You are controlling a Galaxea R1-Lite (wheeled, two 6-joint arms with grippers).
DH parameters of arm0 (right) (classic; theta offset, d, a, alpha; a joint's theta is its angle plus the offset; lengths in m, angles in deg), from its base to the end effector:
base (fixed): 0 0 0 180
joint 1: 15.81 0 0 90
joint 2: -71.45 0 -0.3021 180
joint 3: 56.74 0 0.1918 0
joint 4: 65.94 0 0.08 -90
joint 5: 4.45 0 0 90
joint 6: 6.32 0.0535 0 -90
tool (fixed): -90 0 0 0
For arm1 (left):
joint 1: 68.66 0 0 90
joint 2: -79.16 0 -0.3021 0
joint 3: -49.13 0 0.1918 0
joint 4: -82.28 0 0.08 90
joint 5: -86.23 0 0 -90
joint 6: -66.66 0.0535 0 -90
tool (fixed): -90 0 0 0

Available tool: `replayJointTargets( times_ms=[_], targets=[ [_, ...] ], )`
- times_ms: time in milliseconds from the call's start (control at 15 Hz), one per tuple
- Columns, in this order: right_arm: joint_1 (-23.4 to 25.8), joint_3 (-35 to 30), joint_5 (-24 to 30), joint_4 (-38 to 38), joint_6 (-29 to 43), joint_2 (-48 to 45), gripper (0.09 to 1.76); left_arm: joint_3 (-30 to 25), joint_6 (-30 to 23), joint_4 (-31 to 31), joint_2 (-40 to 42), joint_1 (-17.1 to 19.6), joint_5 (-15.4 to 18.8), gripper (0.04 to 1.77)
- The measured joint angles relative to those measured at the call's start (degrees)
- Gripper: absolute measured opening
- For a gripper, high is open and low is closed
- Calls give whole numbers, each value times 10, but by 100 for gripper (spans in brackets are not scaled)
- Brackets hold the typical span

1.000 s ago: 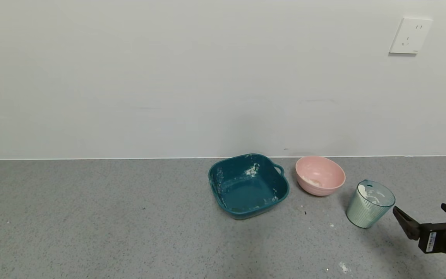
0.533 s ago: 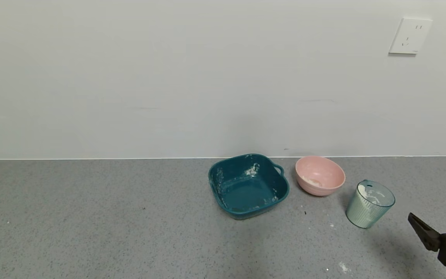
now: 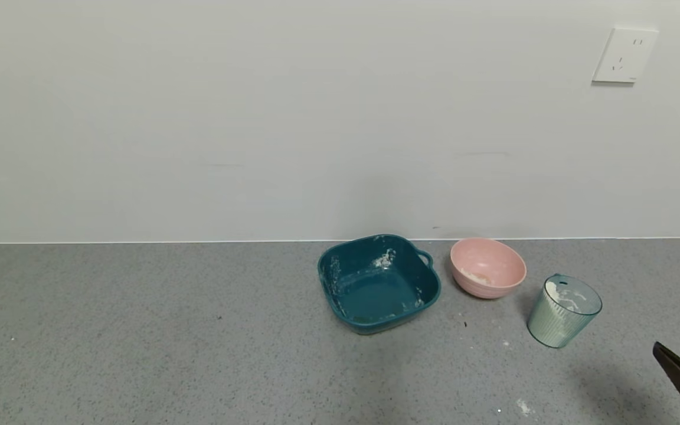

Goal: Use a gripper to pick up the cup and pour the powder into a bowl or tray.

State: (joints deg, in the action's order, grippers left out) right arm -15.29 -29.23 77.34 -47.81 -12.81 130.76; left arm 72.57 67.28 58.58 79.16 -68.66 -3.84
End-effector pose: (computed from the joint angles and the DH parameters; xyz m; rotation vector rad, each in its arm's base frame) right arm 0.1379 -0.0089 0.1273 -0.1285 0.2466 -0.1380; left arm 0.0074 0.0001 0.0757 0.0108 0.0045 0.0012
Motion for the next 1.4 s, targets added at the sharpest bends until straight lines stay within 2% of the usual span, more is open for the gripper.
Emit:
replayJointTargets(
  times_ms=[200,467,1400],
  targets=[
    [2,20,1,-103,0,-58,170,0,0,0,0,0,0,172],
    [1,49,2,-201,15,-129,170,0,0,0,0,0,0,172],
    [-8,67,7,-421,20,-397,170,0,0,0,0,0,0,172]
  ],
)
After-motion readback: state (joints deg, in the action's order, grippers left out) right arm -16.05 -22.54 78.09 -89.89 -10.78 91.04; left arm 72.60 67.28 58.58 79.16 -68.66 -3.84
